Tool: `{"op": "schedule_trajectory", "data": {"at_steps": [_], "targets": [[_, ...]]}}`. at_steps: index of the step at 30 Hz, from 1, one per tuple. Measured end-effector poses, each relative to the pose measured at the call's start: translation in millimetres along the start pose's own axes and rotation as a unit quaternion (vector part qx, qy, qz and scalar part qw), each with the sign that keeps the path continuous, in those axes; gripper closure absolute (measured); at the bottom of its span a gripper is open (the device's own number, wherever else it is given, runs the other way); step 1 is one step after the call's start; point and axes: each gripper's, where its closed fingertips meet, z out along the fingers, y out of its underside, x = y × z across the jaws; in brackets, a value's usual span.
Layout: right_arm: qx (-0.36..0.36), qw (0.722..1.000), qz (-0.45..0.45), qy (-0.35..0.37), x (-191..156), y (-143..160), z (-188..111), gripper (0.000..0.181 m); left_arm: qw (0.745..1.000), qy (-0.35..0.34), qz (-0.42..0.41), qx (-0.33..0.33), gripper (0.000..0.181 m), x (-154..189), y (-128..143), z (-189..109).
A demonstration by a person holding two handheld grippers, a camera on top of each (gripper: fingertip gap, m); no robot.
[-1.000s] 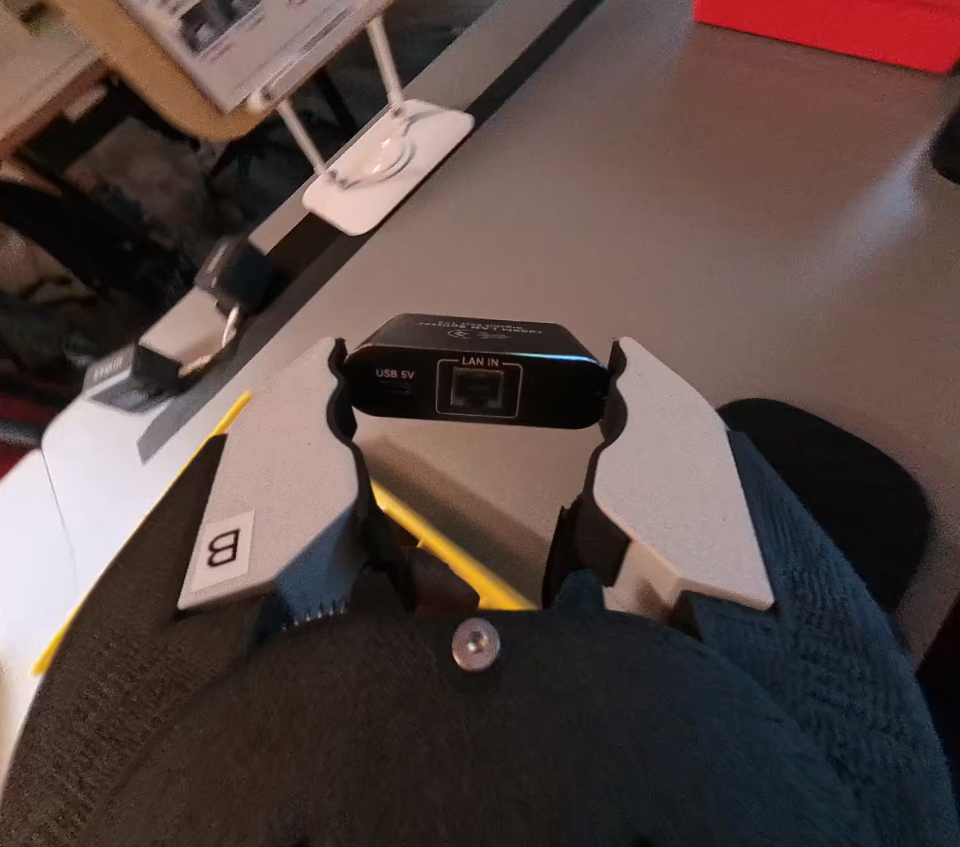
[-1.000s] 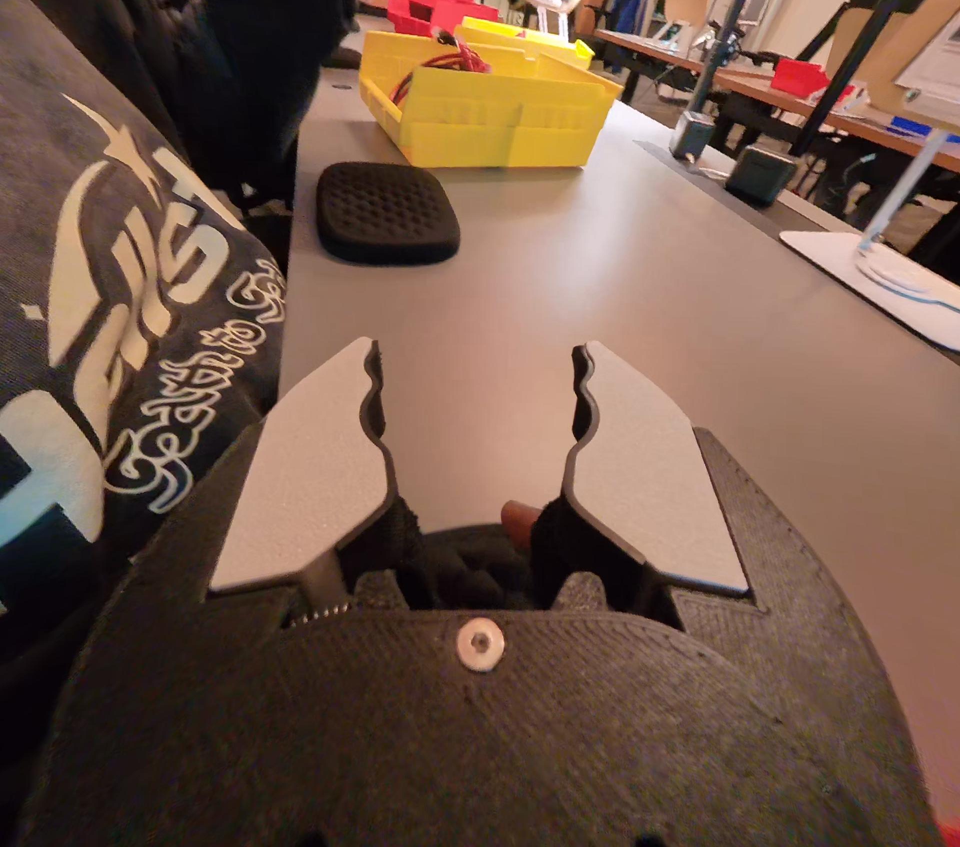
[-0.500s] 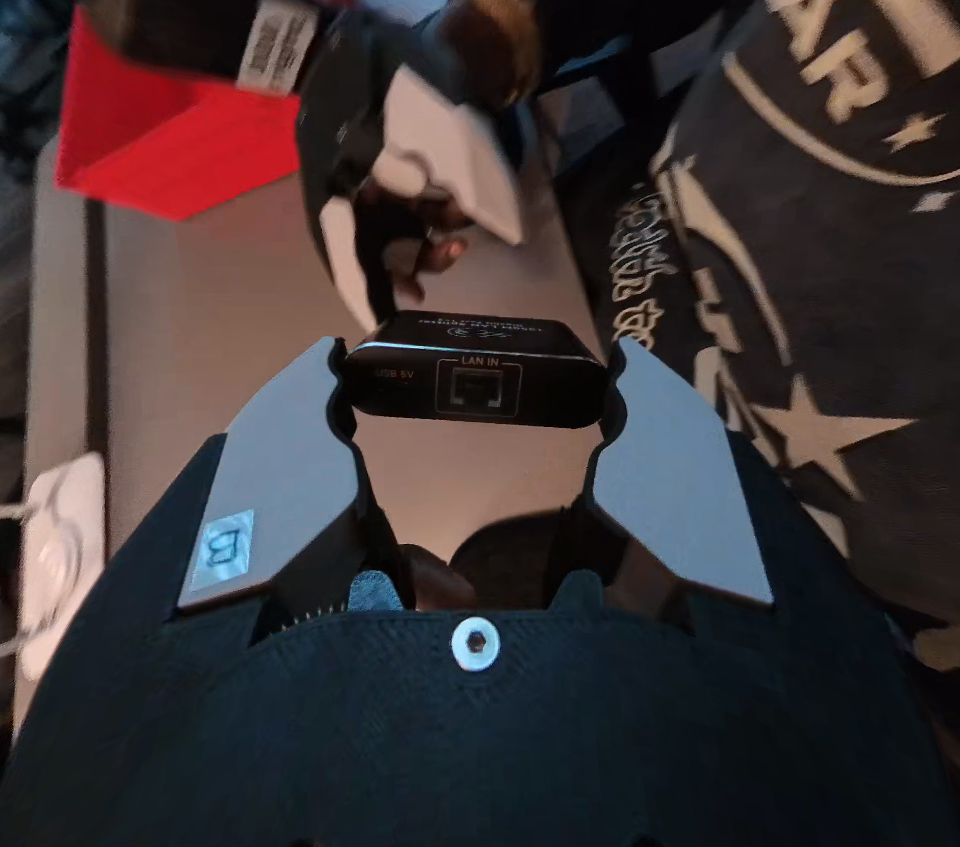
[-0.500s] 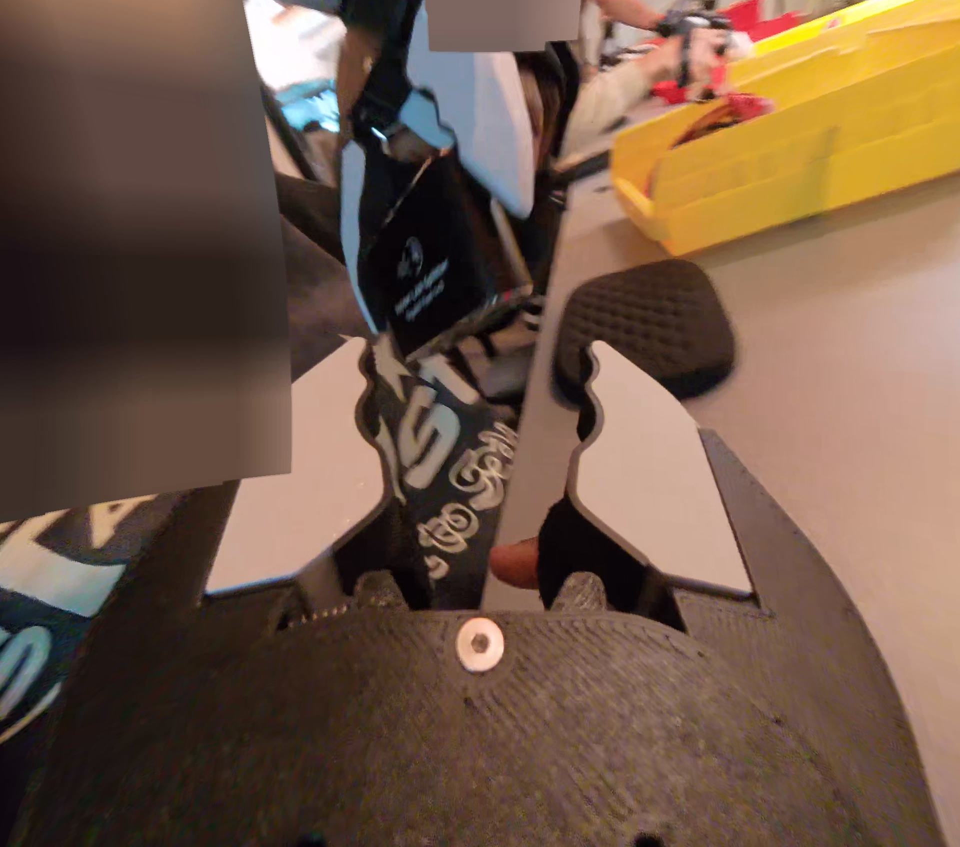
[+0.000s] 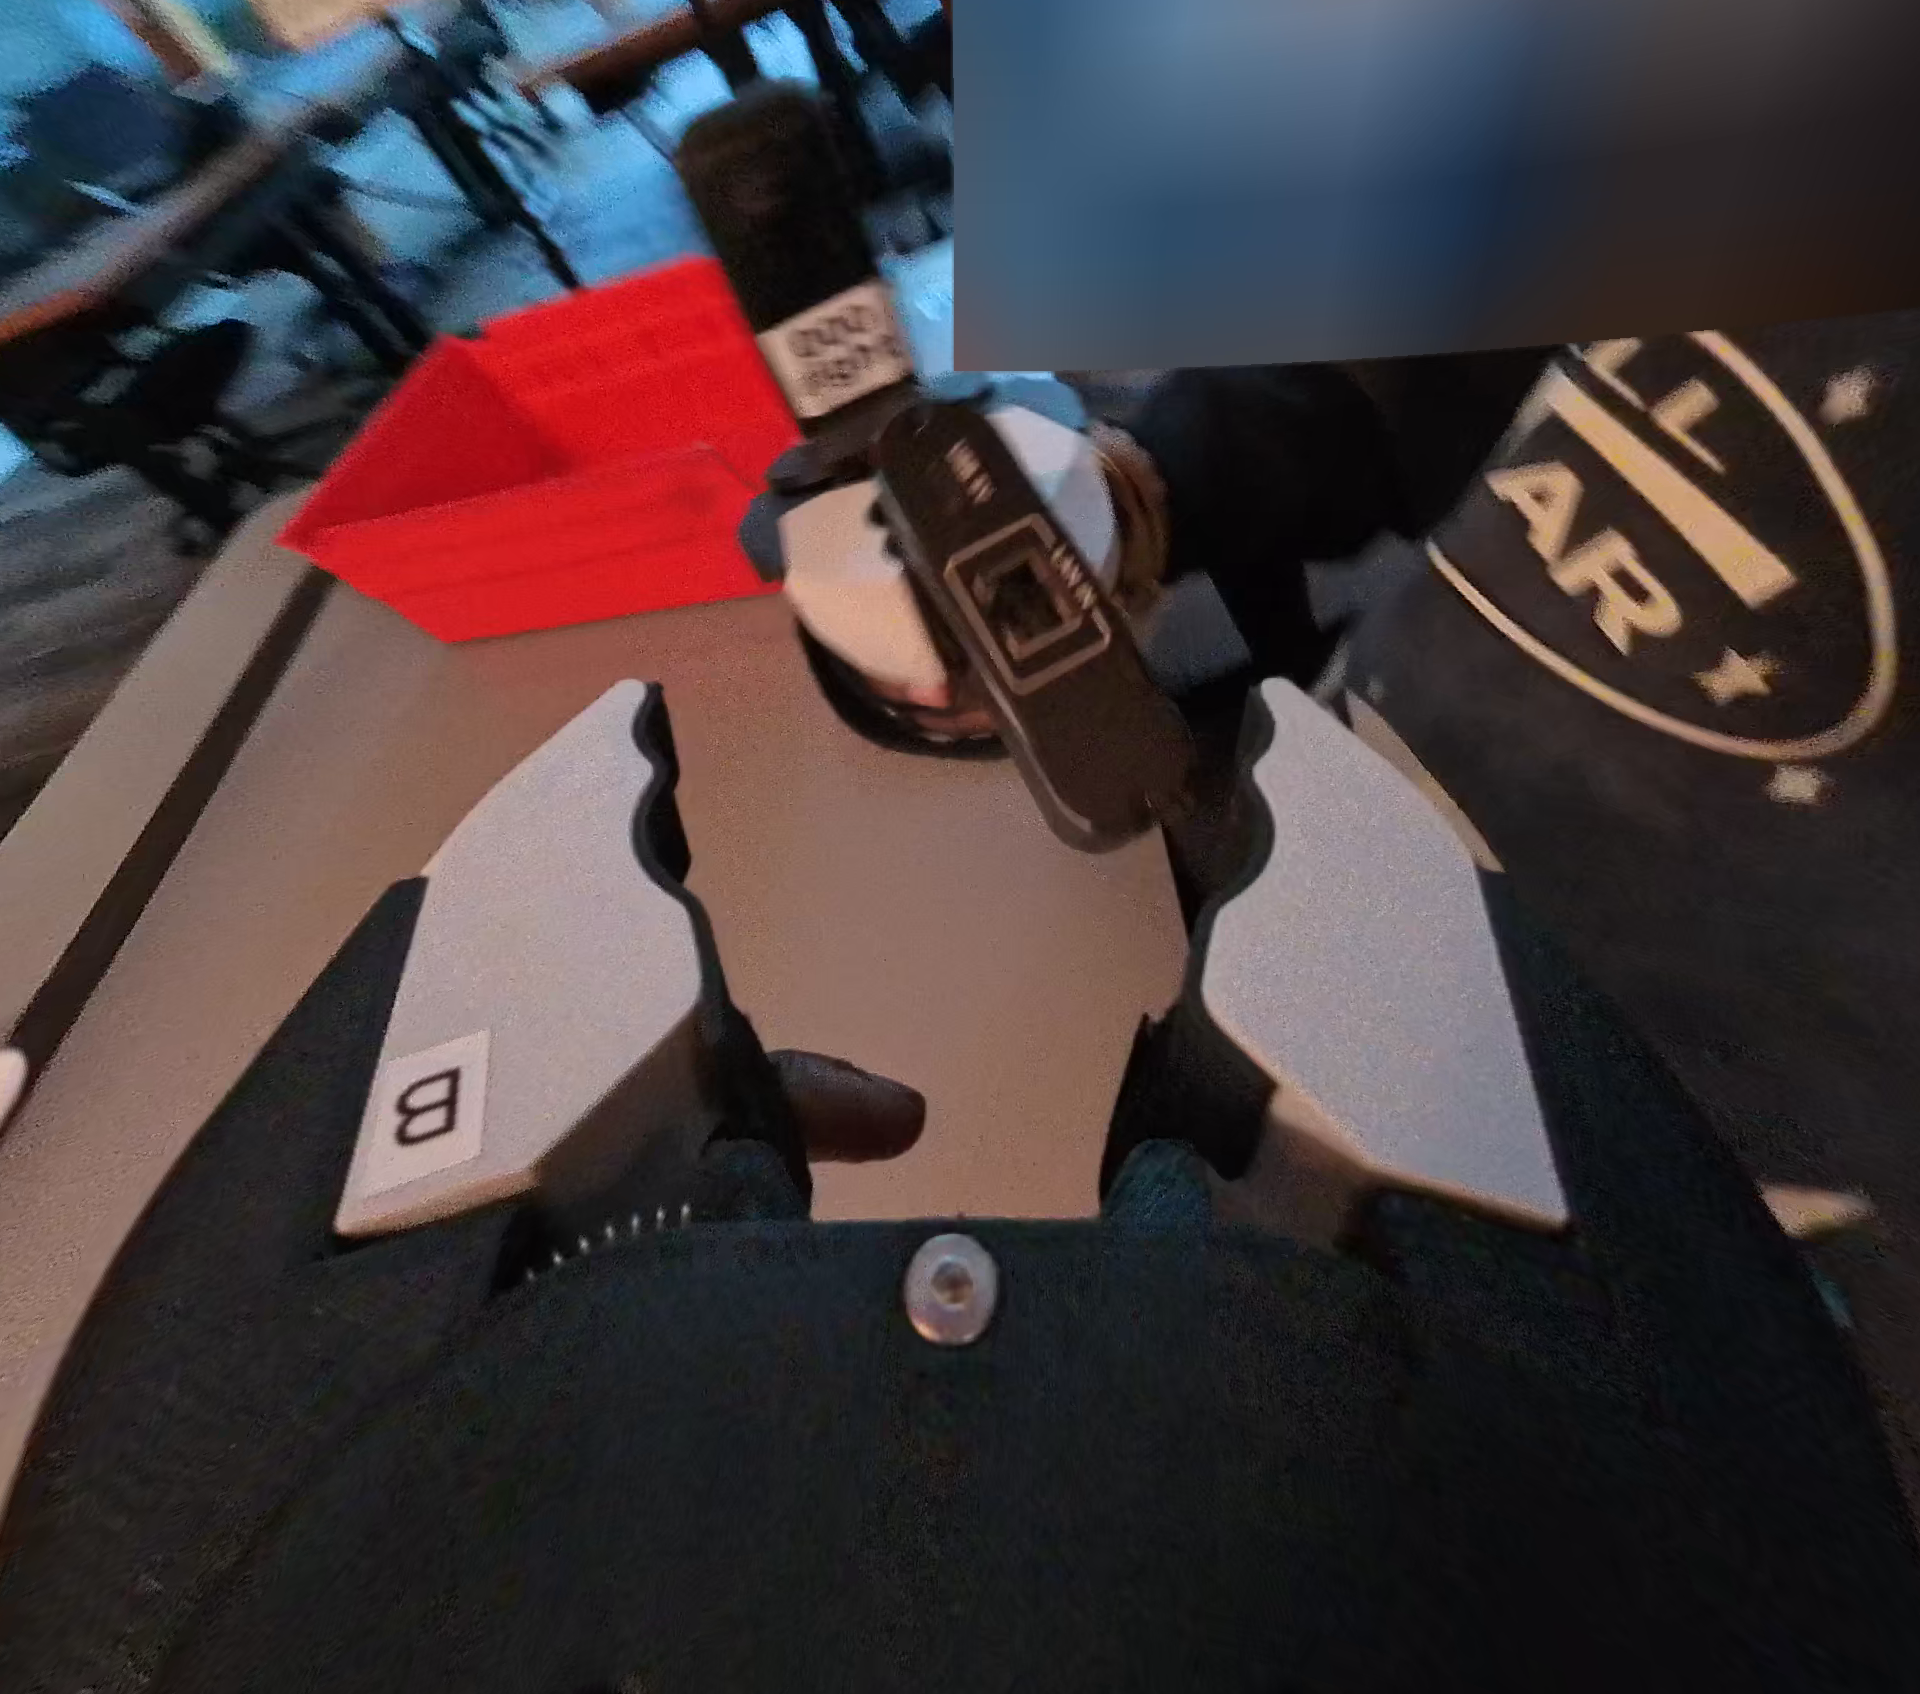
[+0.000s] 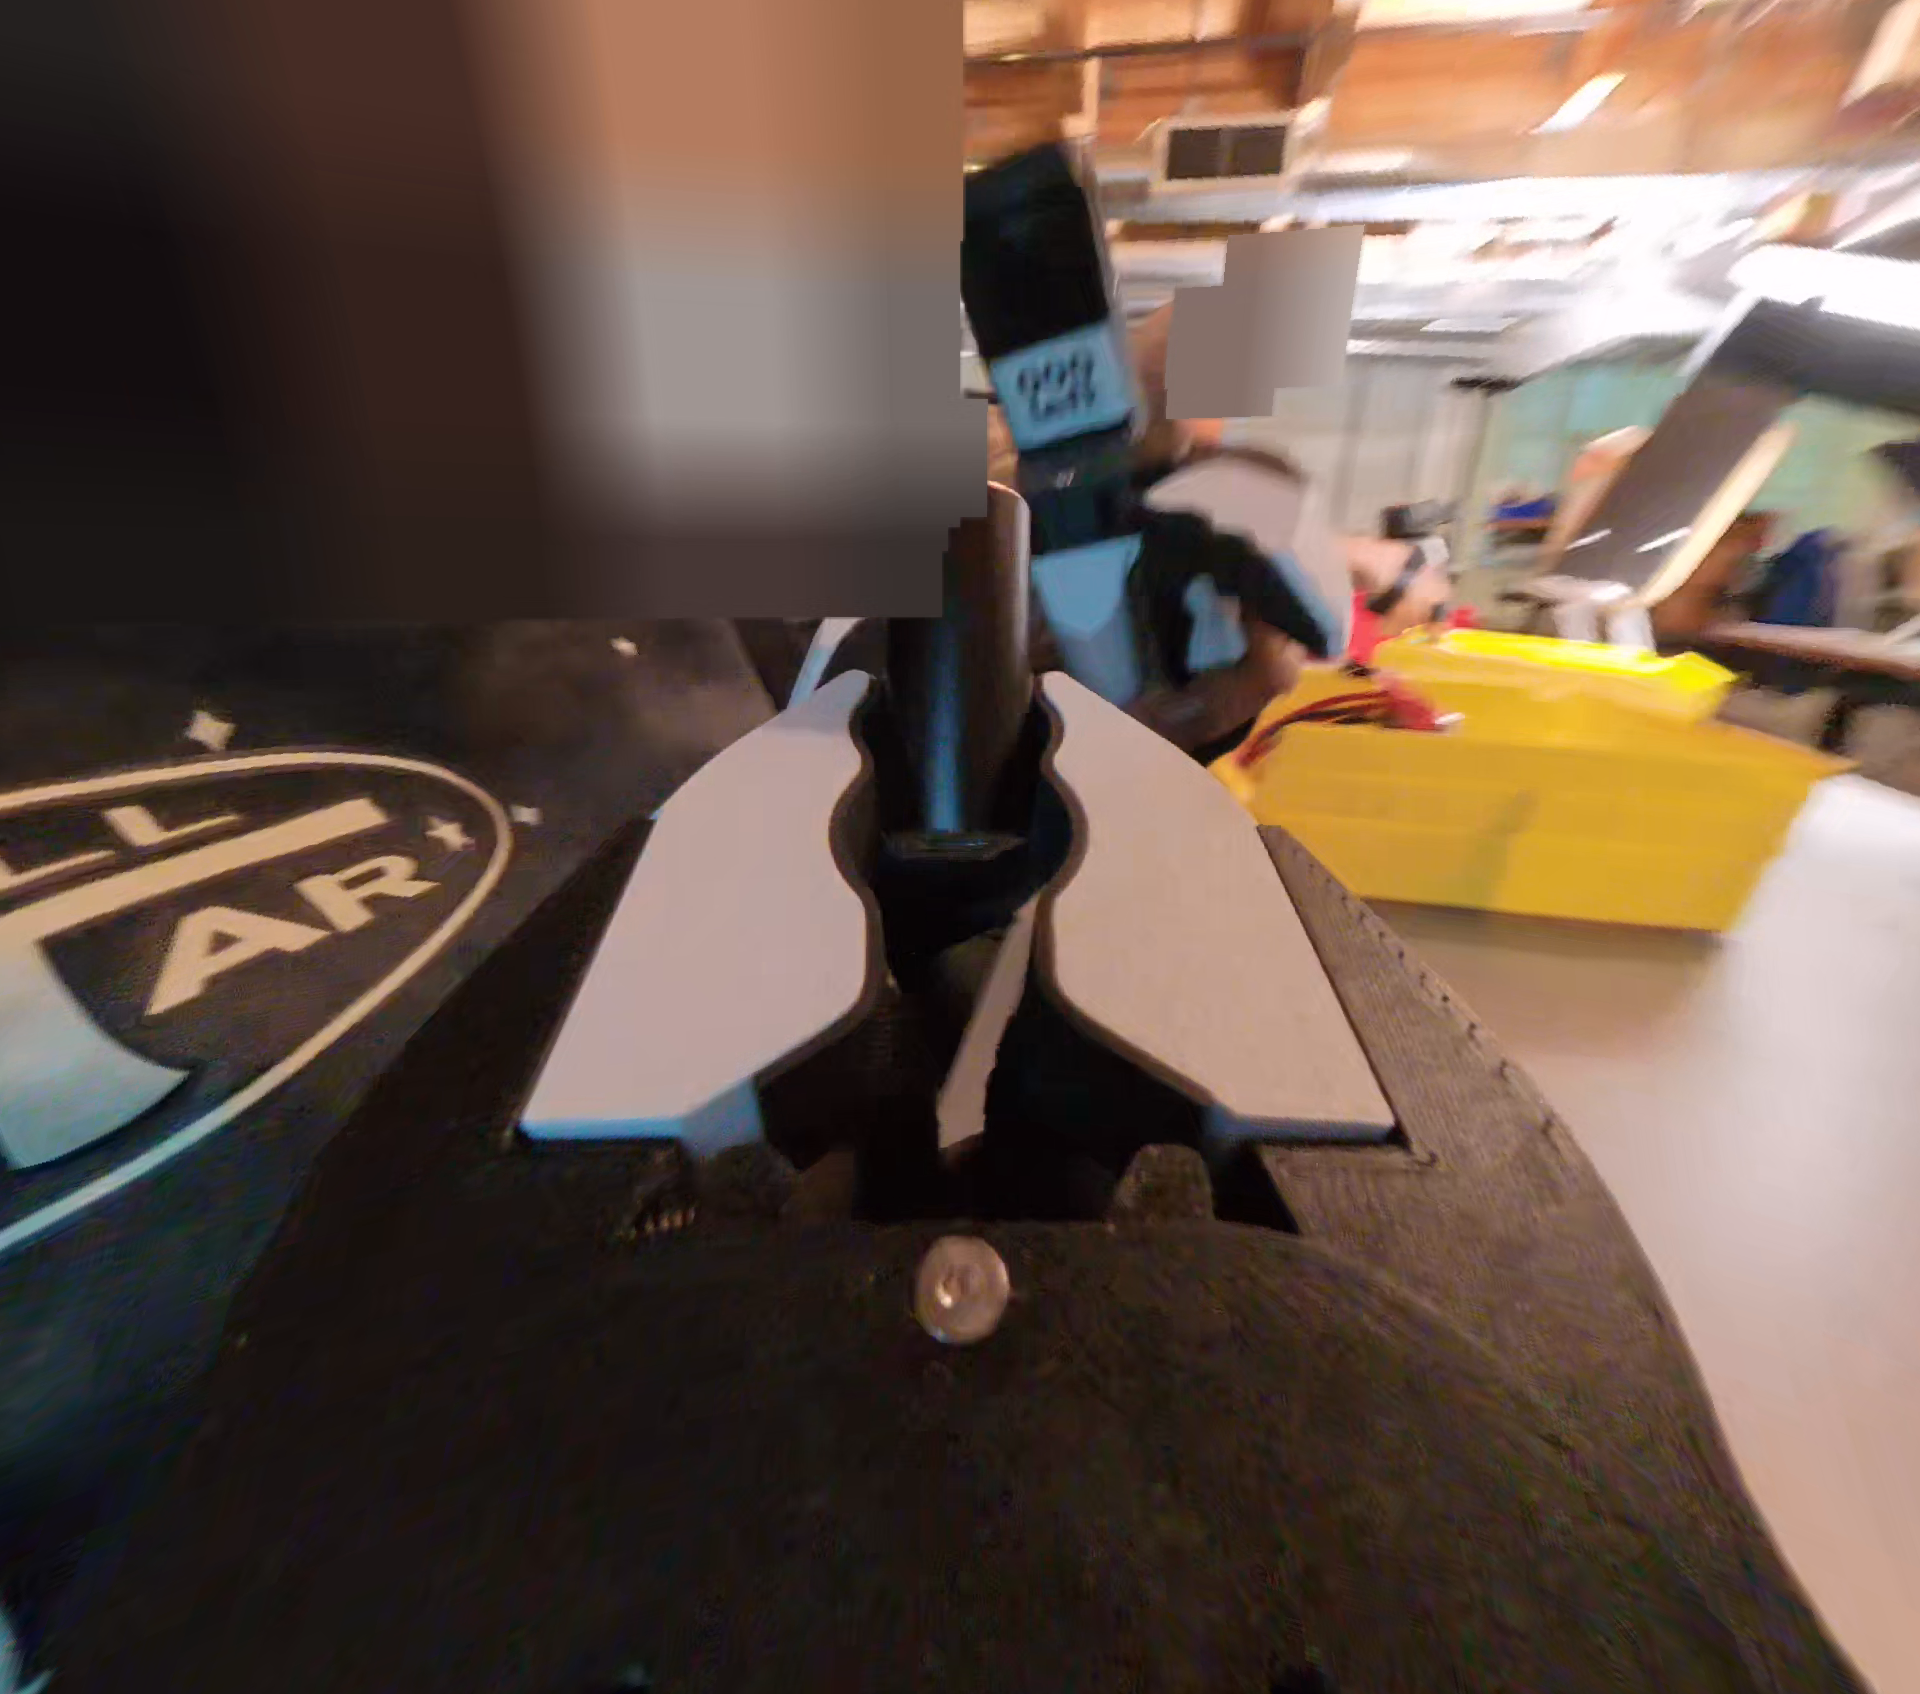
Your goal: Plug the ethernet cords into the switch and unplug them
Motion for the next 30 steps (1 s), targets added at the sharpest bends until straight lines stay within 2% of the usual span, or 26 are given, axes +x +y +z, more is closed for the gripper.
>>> {"op": "schedule_trajectory", "data": {"at_steps": [2,4,6,8,11,13,15,18,23,27,30], "targets": [[0.030,0.996,-0.065,0.052,7,-17,-8,0.157,0.996,-0.039,-0.046,0.072,0.084,-9,1,-4],[0.073,0.989,-0.100,0.081,10,-33,-15,0.157,0.986,-0.071,-0.072,0.136,0.111,-13,-1,-5],[0.092,0.985,-0.112,0.096,12,-37,-18,0.157,0.973,-0.113,-0.083,0.186,0.127,-19,-7,-7],[0.091,0.985,-0.108,0.096,12,-32,-16,0.157,0.963,-0.116,-0.100,0.220,0.129,-19,-12,-4],[0.070,0.987,-0.105,0.094,13,-19,-9,0.157,0.961,-0.096,-0.113,0.233,0.133,-15,-12,5],[0.059,0.988,-0.108,0.091,12,-13,-6,0.157,0.964,-0.073,-0.107,0.234,0.155,-8,-11,8],[0.031,0.989,-0.116,0.086,13,-7,-4,0.155,0.970,-0.080,-0.068,0.219,0.157,-7,-5,7],[-0.069,0.984,-0.132,0.097,19,7,-6,0.150,0.978,-0.090,-0.043,0.185,0.157,-9,6,2],[-0.199,0.938,-0.223,0.173,32,2,-16,0.136,0.977,-0.172,0.004,0.122,0.156,-29,30,-4],[-0.324,0.893,-0.257,0.178,31,18,-24,0.125,0.985,-0.146,0.032,0.086,0.156,-21,41,7],[-0.362,0.876,-0.264,0.178,31,27,-25,0.131,0.988,-0.132,0.045,0.066,0.156,-16,47,15]]}}
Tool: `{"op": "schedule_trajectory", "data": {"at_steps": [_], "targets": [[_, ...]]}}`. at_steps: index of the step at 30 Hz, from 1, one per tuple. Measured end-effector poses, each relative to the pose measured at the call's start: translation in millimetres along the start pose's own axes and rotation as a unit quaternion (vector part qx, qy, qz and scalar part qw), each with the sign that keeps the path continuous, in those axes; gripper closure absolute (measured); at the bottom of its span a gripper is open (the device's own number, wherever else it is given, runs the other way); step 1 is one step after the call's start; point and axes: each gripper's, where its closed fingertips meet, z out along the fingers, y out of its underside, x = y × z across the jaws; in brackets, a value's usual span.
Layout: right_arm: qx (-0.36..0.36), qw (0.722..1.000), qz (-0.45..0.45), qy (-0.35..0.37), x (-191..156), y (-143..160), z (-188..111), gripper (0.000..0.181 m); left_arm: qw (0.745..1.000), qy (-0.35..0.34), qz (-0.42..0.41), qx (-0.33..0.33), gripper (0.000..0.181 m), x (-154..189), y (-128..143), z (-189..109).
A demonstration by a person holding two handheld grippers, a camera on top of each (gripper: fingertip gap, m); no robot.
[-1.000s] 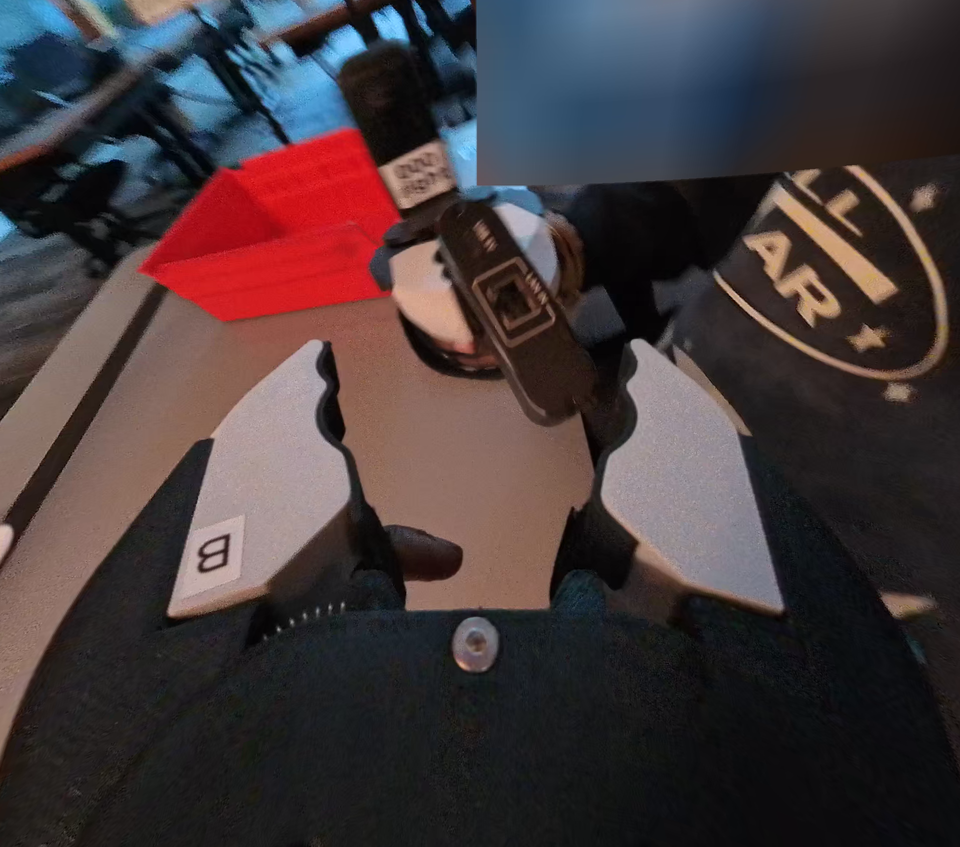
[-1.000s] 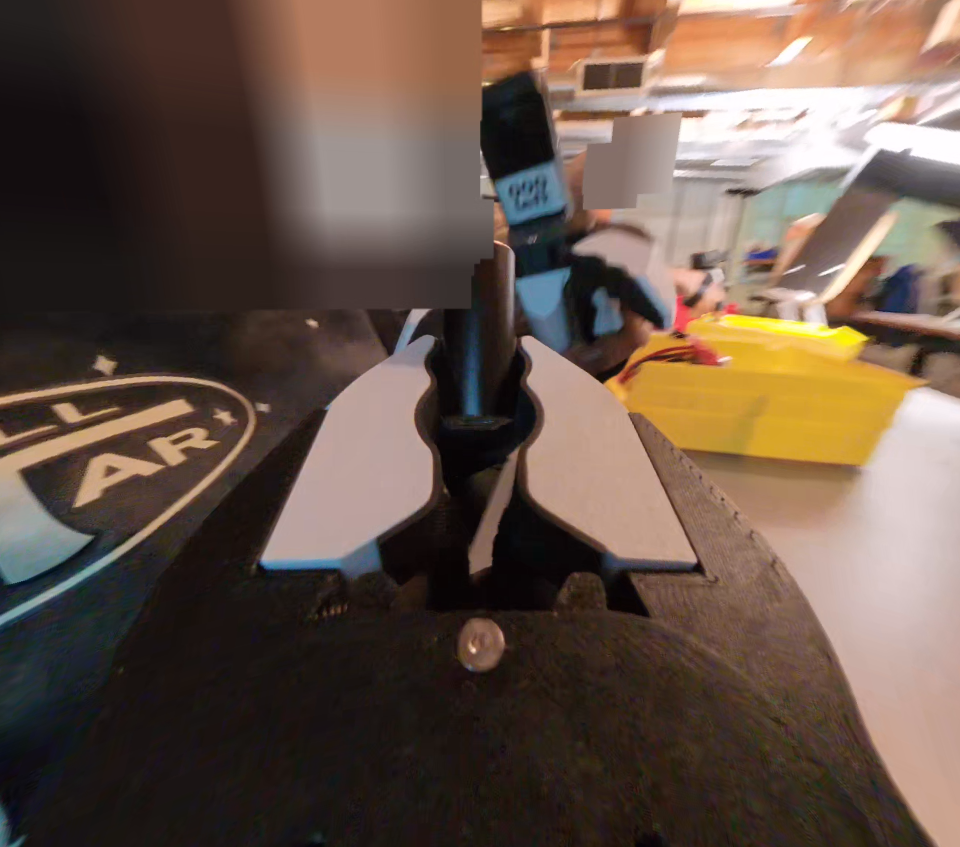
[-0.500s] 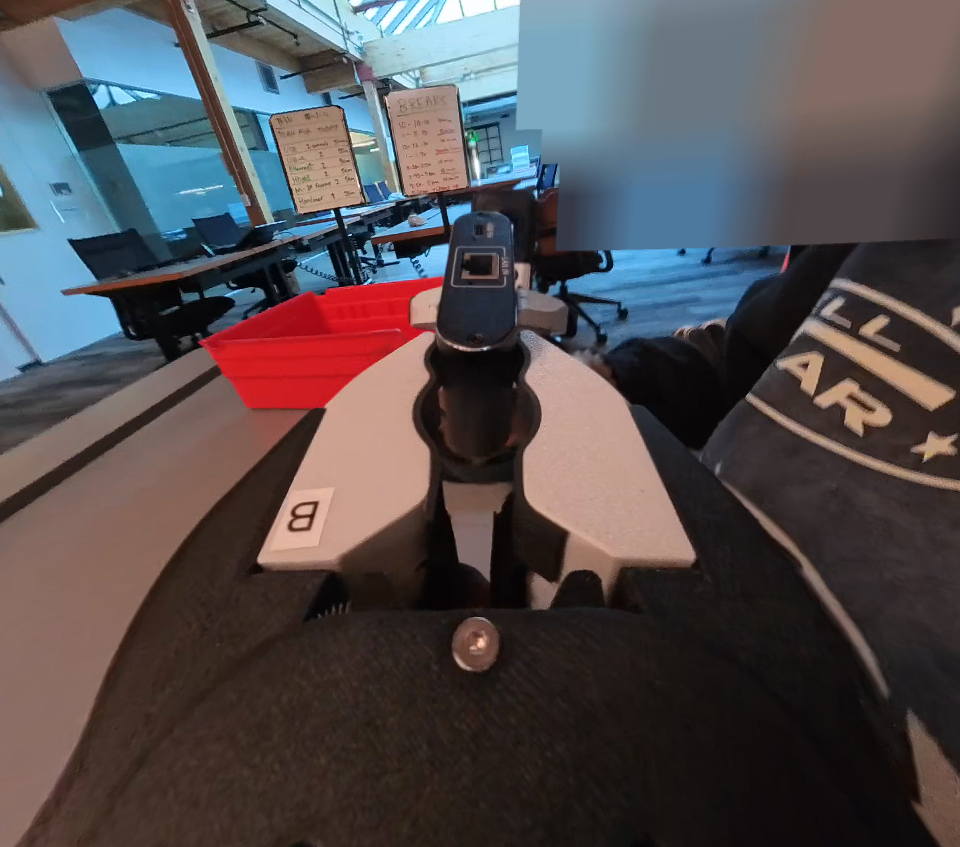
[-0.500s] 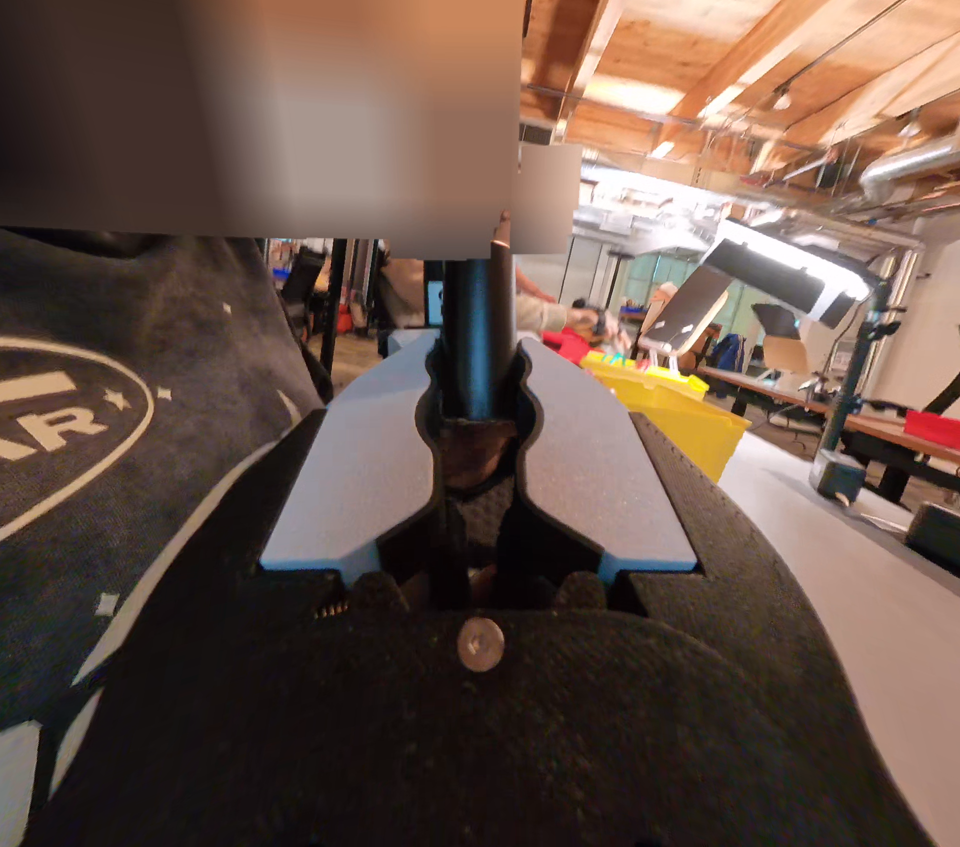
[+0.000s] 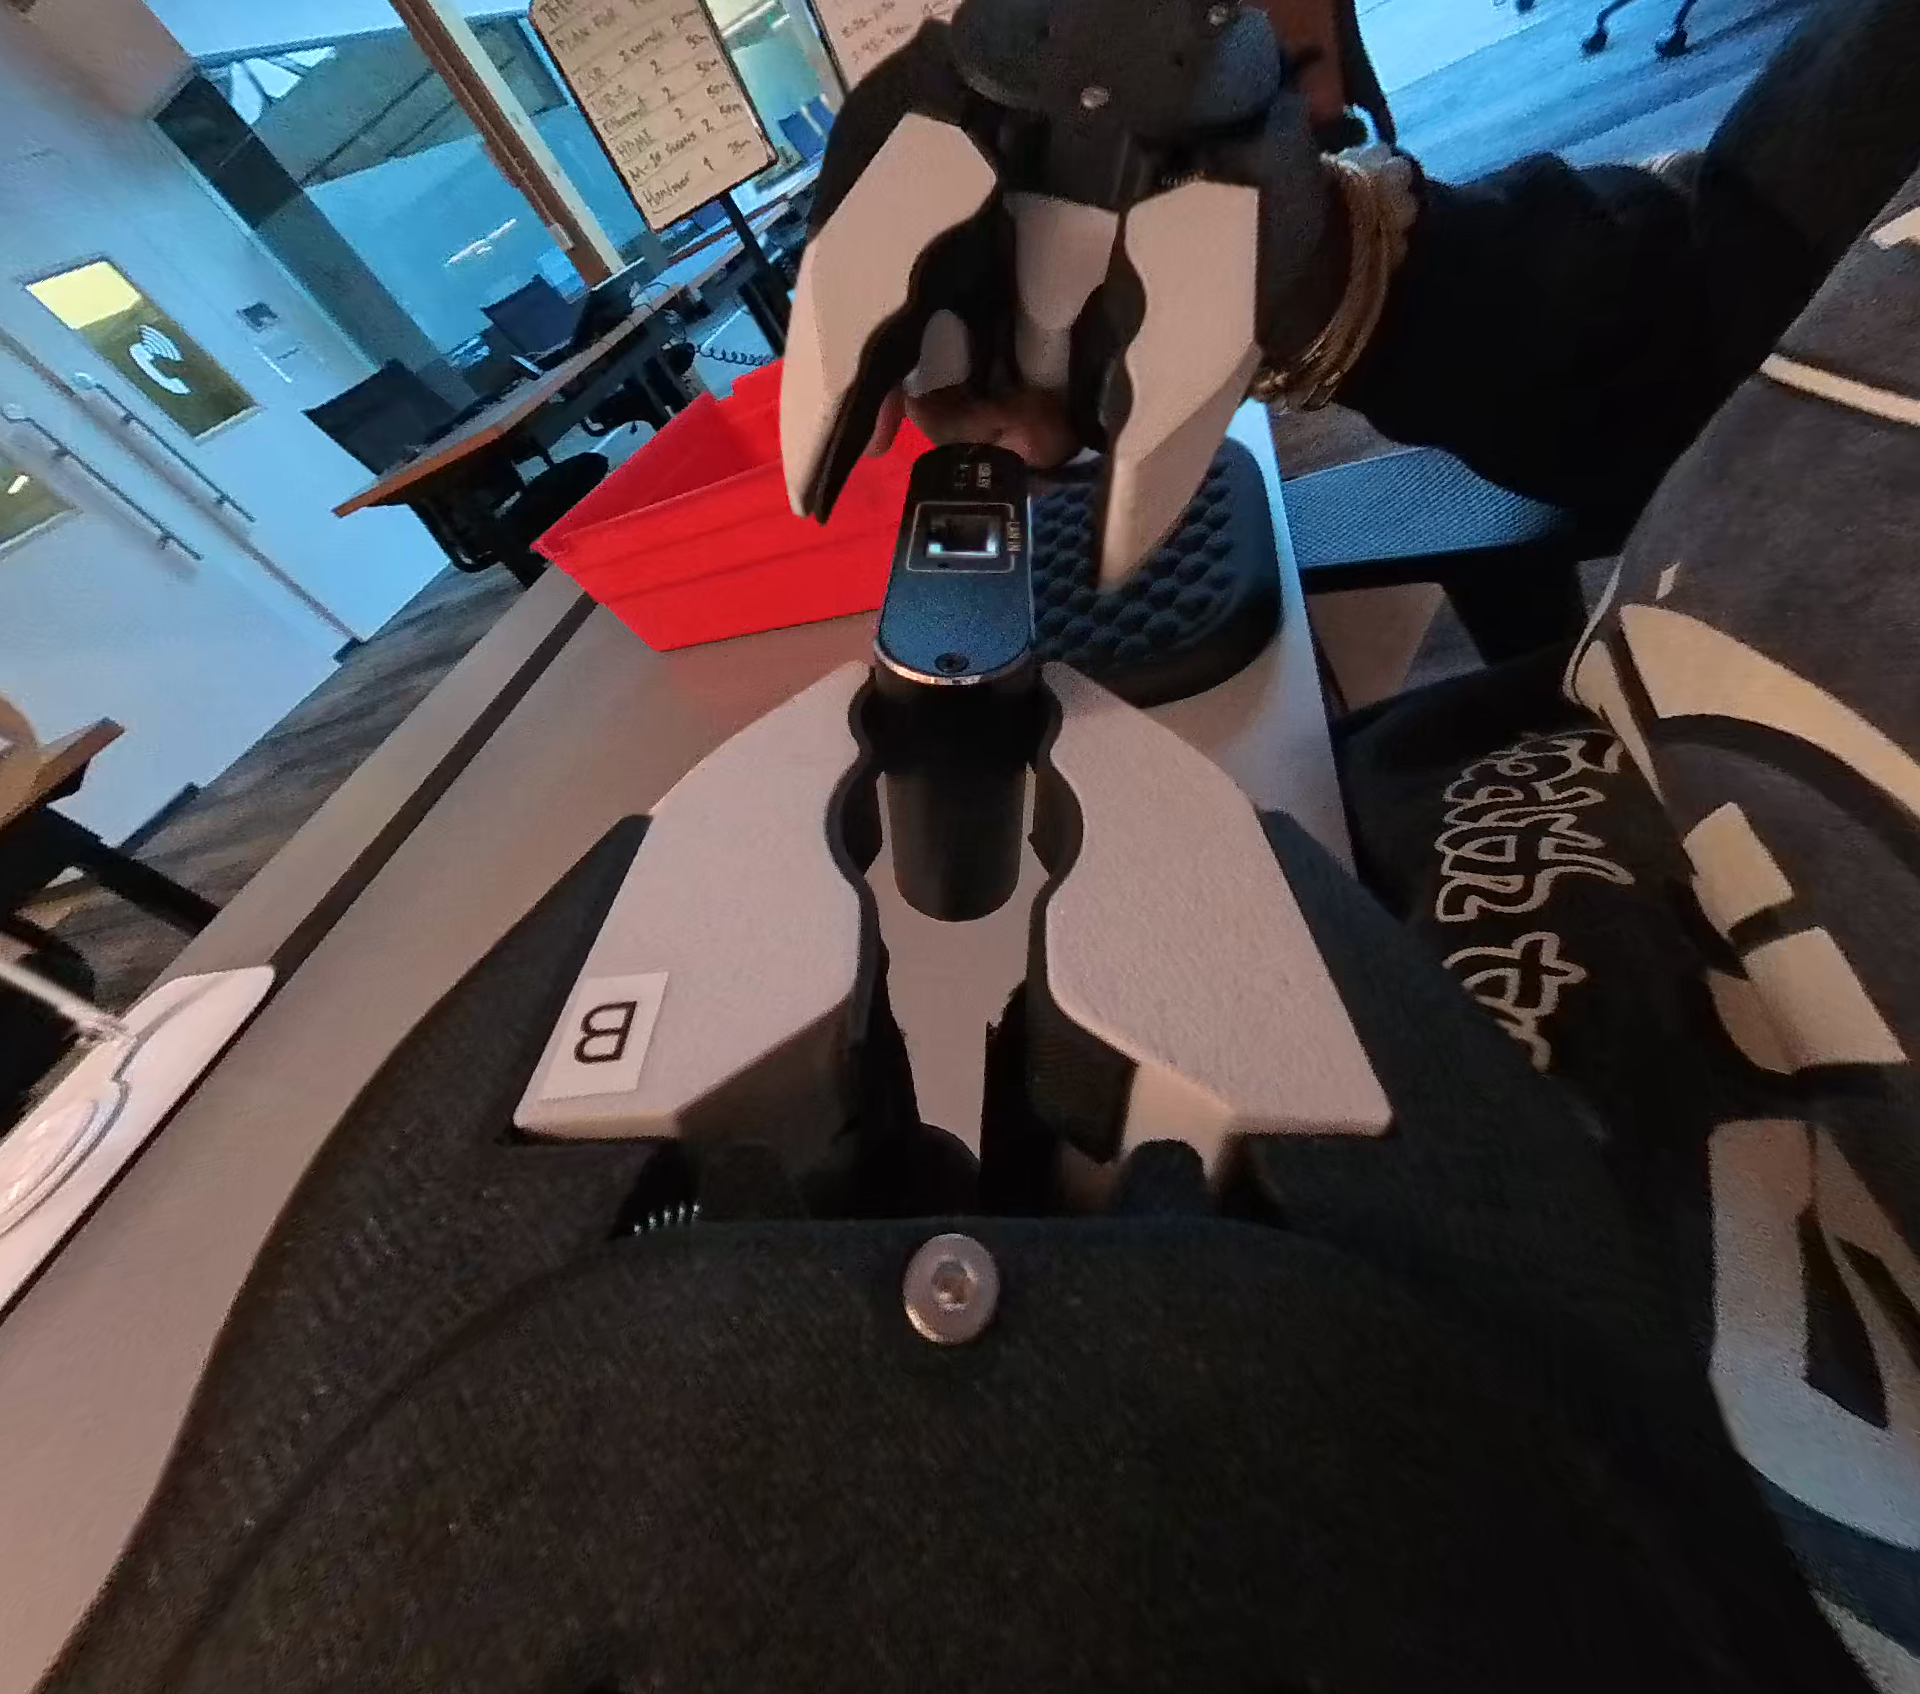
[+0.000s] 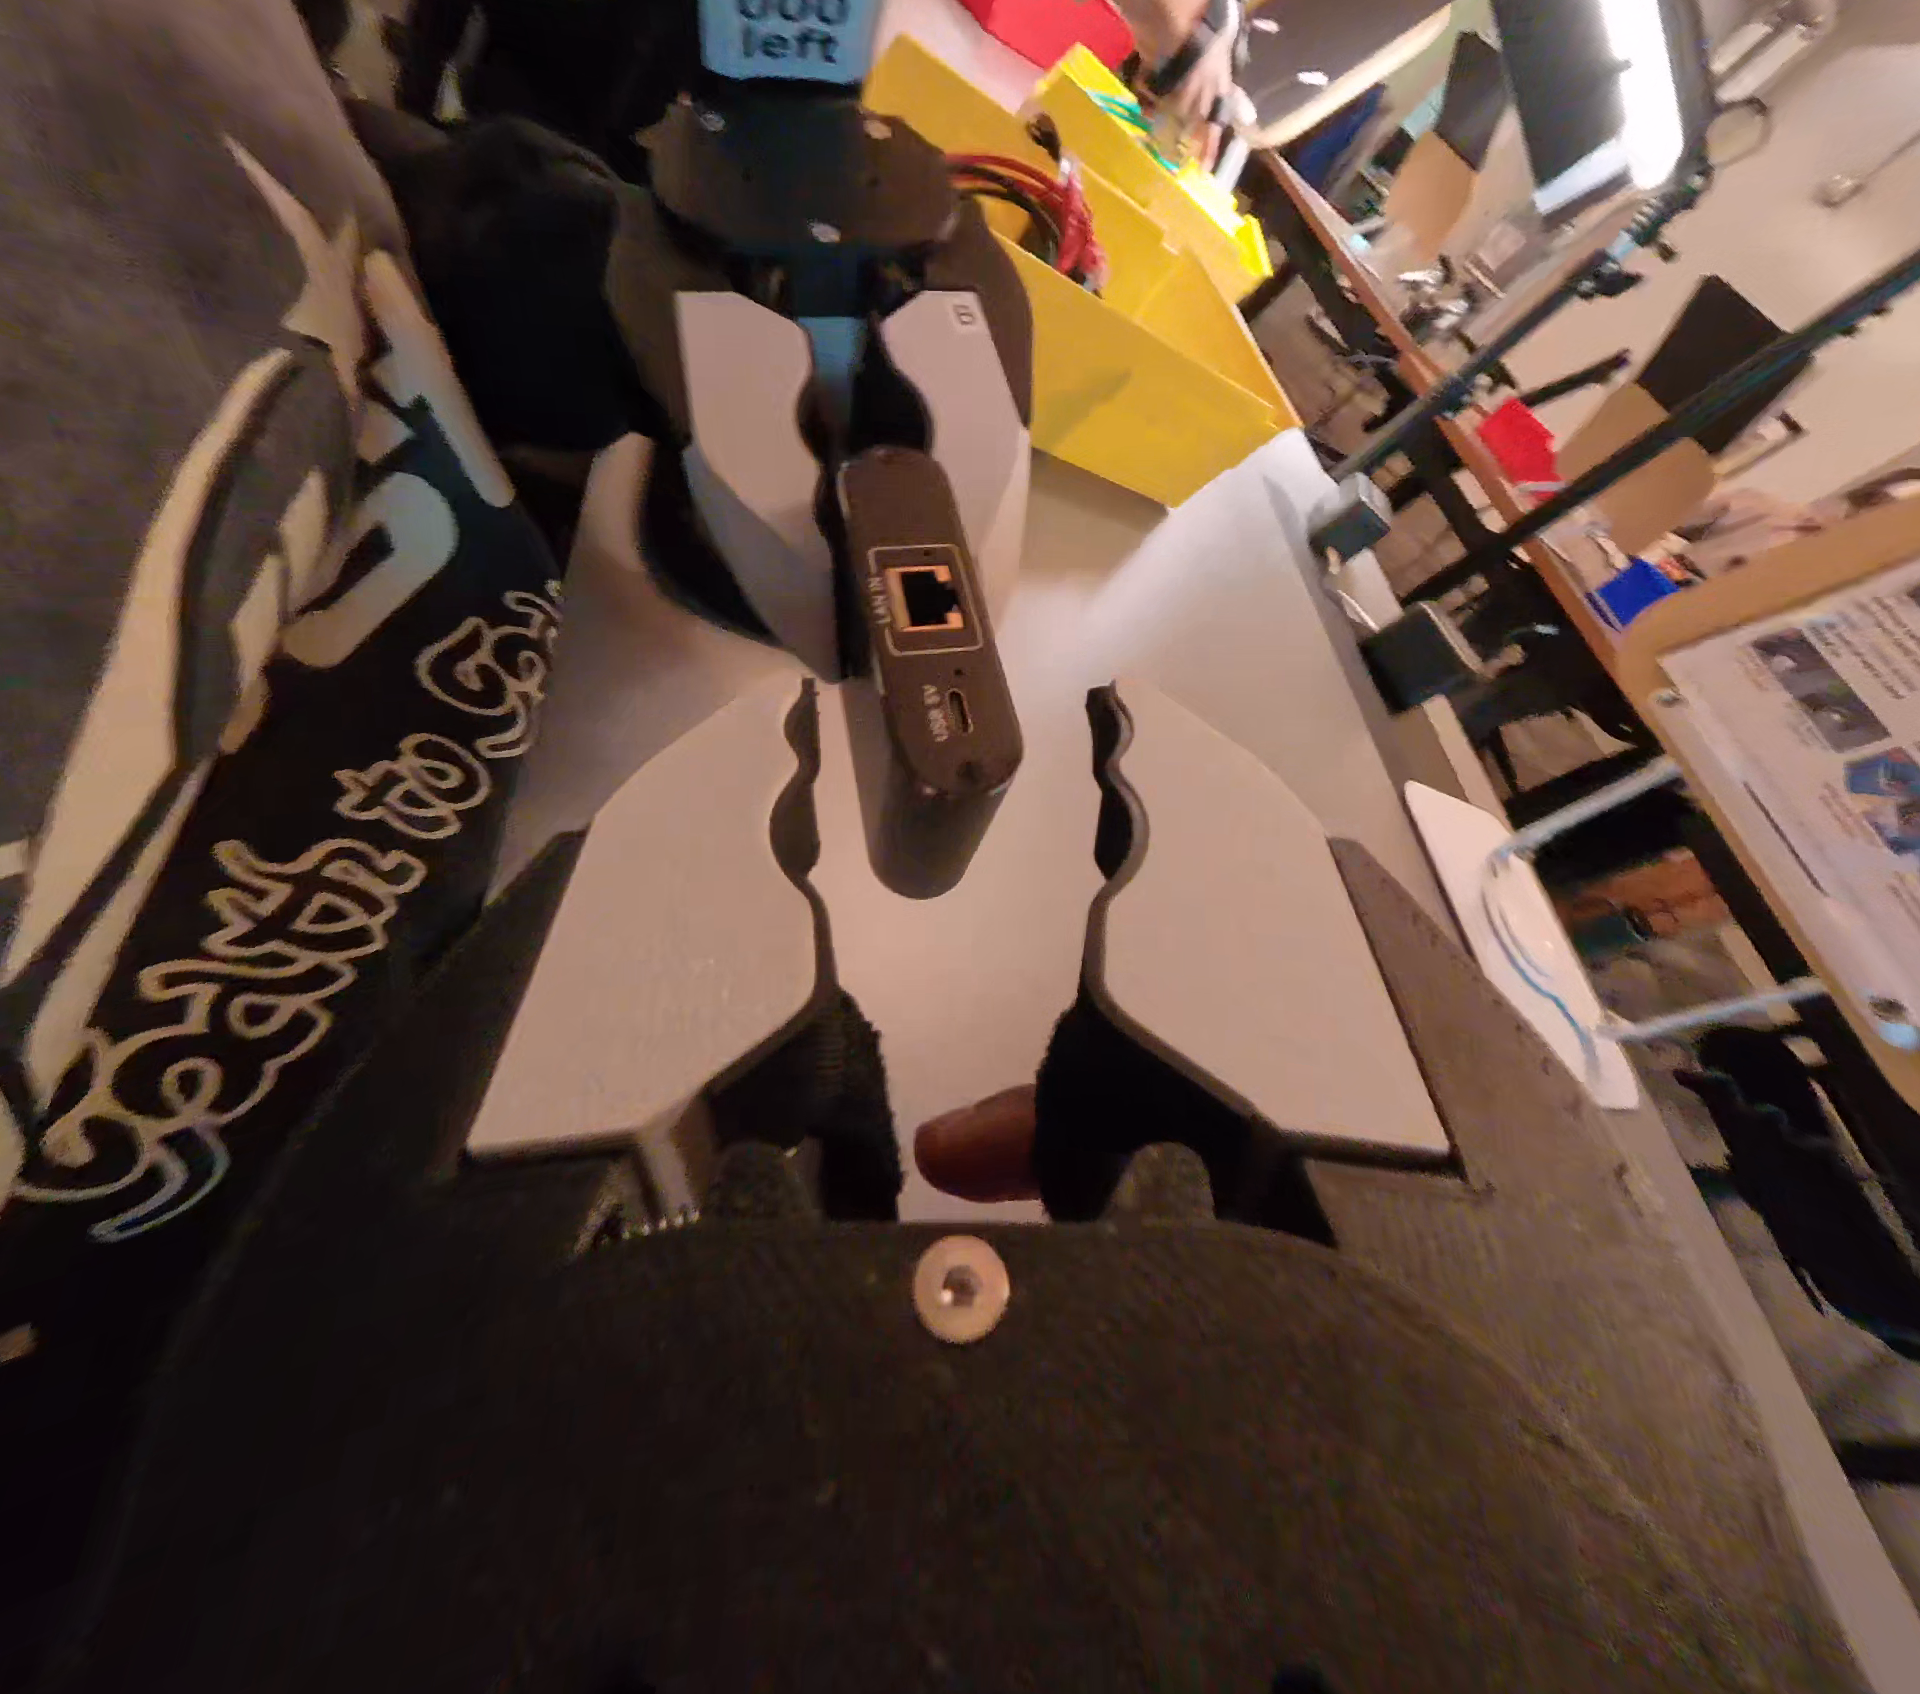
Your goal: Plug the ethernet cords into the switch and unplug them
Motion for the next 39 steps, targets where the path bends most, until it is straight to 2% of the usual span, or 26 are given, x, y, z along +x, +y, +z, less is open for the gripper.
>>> {"op": "schedule_trajectory", "data": {"at_steps": [3,4,7,9,11,13,16,23,25,27,28,30,32,35,37,39], "targets": [[-0.021,0.999,0.012,0.041,12,6,3,0.129,0.999,-0.052,0.000,-0.005,0.156,-9,4,6],[-0.024,0.997,0.040,0.061,19,7,4,0.120,0.995,-0.095,-0.006,-0.009,0.156,-18,6,9],[-0.021,0.970,0.213,0.115,40,13,7,0.093,0.965,-0.254,0.042,-0.048,0.157,-47,17,7],[-0.015,0.949,0.290,0.123,40,15,16,0.080,0.937,-0.323,0.106,-0.084,0.156,-57,21,6],[-0.053,0.948,0.286,0.129,33,23,29,0.067,0.922,-0.346,0.142,-0.099,0.157,-55,19,9],[-0.060,0.949,0.269,0.151,35,23,32,0.070,0.910,-0.363,0.163,-0.121,0.157,-55,23,10],[-0.057,0.951,0.254,0.166,39,21,30,0.086,0.905,-0.365,0.175,-0.132,0.156,-54,26,12],[-0.096,0.950,0.233,0.187,40,34,30,0.093,0.882,-0.387,0.227,-0.144,0.157,-51,23,14],[-0.092,0.953,0.229,0.179,40,34,29,0.093,0.889,-0.382,0.219,-0.129,0.157,-49,21,16],[-0.102,0.957,0.219,0.160,39,37,27,0.093,0.908,-0.350,0.194,-0.123,0.155,-45,24,22],[-0.109,0.960,0.210,0.148,38,39,25,0.093,0.922,-0.320,0.174,-0.126,0.150,-41,29,27],[-0.127,0.965,0.195,0.121,37,45,20,0.093,0.956,-0.231,0.111,-0.142,0.127,-29,42,34],[-0.153,0.965,0.191,0.088,36,56,11,0.093,0.979,-0.146,0.021,-0.142,0.113,-22,50,28],[-0.198,0.960,0.198,0.005,22,76,2,0.093,0.987,-0.093,-0.115,-0.065,0.105,-35,35,-2],[-0.220,0.953,0.203,-0.053,11,89,1,0.093,0.980,-0.092,-0.178,-0.002,0.106,-53,22,-25],[-0.247,0.942,0.206,-0.100,1,100,-1,0.093,0.971,-0.115,-0.207,0.030,0.106,-72,17,-46]]}}
